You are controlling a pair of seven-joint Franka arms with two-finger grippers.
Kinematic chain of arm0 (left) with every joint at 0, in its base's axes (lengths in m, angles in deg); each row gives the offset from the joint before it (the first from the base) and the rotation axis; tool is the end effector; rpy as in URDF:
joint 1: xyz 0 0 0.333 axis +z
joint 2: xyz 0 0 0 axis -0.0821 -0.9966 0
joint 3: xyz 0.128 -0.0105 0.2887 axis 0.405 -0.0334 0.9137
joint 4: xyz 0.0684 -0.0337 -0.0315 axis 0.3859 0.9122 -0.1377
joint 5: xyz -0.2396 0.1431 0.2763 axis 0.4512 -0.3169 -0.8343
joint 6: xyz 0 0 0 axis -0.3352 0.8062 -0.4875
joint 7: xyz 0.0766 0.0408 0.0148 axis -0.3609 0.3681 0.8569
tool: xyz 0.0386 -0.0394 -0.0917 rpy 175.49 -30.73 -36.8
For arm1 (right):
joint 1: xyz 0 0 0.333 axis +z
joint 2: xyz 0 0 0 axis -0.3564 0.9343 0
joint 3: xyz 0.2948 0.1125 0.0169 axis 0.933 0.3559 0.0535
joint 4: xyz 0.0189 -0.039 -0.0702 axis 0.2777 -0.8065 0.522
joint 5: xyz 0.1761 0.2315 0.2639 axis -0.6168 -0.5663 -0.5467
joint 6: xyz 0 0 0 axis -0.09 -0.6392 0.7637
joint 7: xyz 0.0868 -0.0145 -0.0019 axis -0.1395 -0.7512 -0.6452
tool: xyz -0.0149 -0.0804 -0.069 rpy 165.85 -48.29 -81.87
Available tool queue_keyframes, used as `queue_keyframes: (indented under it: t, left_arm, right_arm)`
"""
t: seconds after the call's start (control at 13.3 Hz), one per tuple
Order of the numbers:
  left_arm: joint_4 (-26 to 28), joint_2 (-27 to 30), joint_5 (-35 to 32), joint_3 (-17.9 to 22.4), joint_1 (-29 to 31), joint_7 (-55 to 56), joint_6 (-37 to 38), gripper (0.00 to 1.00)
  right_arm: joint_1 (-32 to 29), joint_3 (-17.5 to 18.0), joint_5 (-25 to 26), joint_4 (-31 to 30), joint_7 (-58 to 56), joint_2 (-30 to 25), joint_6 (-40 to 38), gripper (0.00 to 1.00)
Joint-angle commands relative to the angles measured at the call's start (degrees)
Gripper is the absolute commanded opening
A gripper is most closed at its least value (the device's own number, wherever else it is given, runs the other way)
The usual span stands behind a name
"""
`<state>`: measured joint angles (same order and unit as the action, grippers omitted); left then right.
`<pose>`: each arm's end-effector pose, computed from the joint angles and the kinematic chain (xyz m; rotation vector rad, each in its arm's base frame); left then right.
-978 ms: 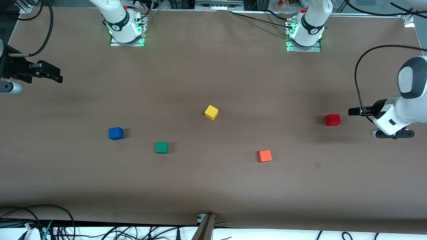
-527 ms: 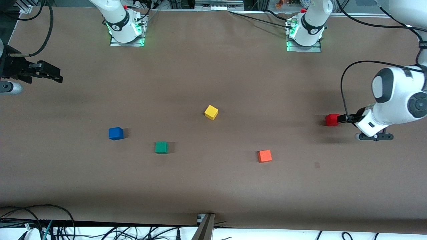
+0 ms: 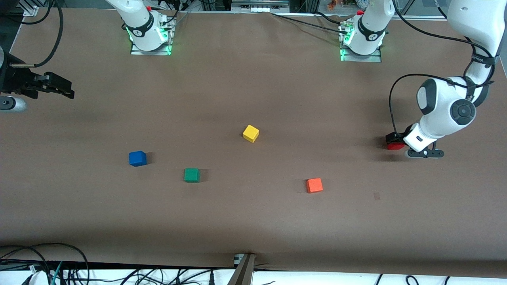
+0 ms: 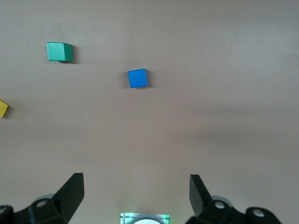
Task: Pass red block to right arm, stack on blue
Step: 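Close the left gripper on the red cube and lift it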
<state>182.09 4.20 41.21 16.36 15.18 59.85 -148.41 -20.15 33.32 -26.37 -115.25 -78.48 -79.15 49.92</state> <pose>0.5410 0.0657 0.2148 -3.1006 0.0471 0.1182 0.5779 0.0224 0.6225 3.1220 0.0432 -0.1802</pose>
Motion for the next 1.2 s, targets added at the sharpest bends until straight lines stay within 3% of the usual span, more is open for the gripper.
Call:
queue_keyframes:
  t: [0.0, 0.6, 0.68, 0.9, 1.05, 1.13]
  left_arm:
    - [2.1, 1.6, -2.2, -0.2, 0.9, -0.7, -1.8, 1.00]
    - [4.1, -0.6, -2.3, -0.2, 1.9, -0.7, -5.6, 0.99]
    - [4.1, -0.8, -2.3, -0.3, 1.9, -0.7, -5.6, 0.90]
    - [3.8, -1.0, -2.3, -0.3, 1.8, -0.7, -5.6, 0.44]
    - [3.5, -0.5, -2.3, -0.3, 1.8, -0.8, -5.5, 0.25]
    - [3.4, -0.4, -2.3, -0.4, 1.8, -0.8, -5.5, 0.20]
  right_arm:
    - [-0.4, 0.0, -0.8, 1.2, -0.5, 0.4, -0.4, 1.00]
    - [-0.4, 0.0, -0.8, 1.1, -0.5, 0.4, -0.4, 1.00]
    - [-0.4, 0.0, -0.8, 1.2, -0.5, 0.4, -0.4, 1.00]
    - [-0.4, 0.0, -0.8, 1.1, -0.5, 0.4, -0.4, 1.00]
    - [-0.4, 0.0, -0.8, 1.2, -0.5, 0.4, -0.4, 1.00]
    - [-0.4, 0.0, -0.8, 1.1, -0.5, 0.4, -0.4, 1.00]
